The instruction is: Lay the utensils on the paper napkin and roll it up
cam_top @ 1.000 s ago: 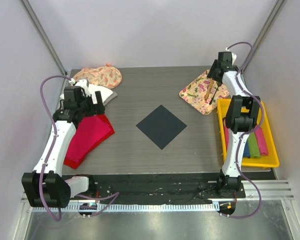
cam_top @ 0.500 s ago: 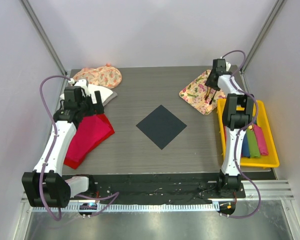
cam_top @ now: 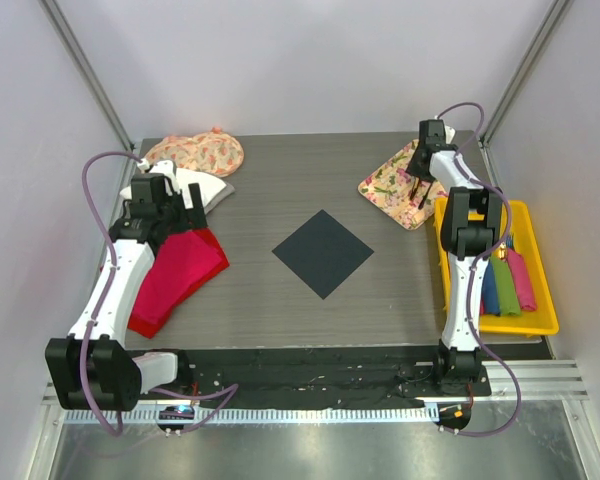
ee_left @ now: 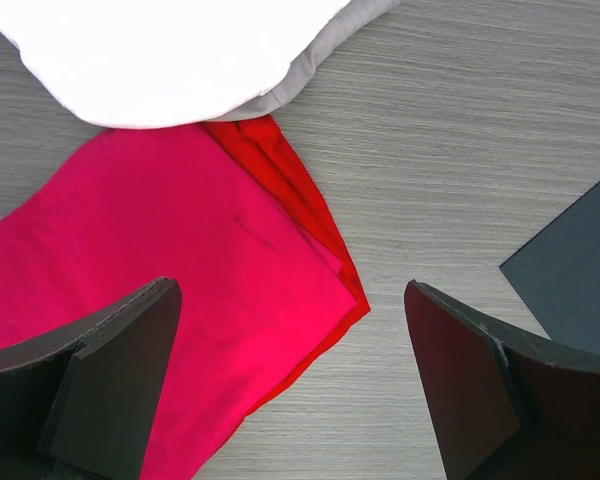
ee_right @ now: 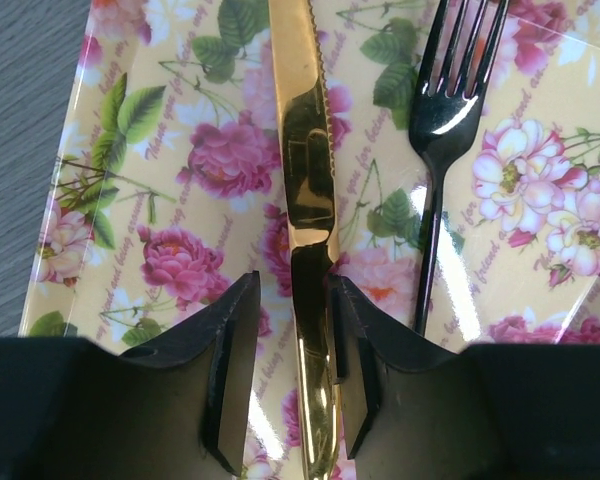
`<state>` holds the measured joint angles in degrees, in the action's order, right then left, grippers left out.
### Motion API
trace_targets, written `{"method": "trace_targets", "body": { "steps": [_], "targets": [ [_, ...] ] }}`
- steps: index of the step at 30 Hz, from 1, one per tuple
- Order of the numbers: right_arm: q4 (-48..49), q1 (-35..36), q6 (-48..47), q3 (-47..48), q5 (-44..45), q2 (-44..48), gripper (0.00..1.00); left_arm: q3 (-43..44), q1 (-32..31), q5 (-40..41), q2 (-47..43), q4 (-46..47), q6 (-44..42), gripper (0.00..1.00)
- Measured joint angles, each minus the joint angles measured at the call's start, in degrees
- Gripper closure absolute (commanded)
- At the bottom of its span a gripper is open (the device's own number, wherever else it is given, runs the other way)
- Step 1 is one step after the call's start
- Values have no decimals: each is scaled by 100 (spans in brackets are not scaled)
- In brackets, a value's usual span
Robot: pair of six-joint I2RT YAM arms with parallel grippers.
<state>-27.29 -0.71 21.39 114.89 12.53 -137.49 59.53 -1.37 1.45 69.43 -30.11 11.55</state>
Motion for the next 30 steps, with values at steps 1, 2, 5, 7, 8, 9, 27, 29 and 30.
{"method": "trace_targets", "body": {
  "steps": [1,2,5,7,8,9,27,29,30],
  "targets": [
    [4,2,2,7,0,-4,61,0,0,9,4,4,0,0],
    [11,2,4,9,2,-7,62,0,0,28,9,11,0,0],
    [11,13,20,9,9,-7,67,0,0,68,26,17,0,0],
    [9,13,35,9,24,-7,70,0,0,90,26,22,-2,0],
    [9,13,37,9,26,-9,73,0,0,94,26,24,-2,0],
    [7,13,44,9,24,-9,74,0,0,101,28,26,-2,0],
    [-33,11,-332,57,-310,7,99,39,0,199,48,22,-50,0],
    [-70,15,-382,57,-422,44,99,55,0,199,48,22,-48,0],
    [-109,22,-433,52,-485,87,99,59,0,201,48,24,-50,0]
  ]
}}
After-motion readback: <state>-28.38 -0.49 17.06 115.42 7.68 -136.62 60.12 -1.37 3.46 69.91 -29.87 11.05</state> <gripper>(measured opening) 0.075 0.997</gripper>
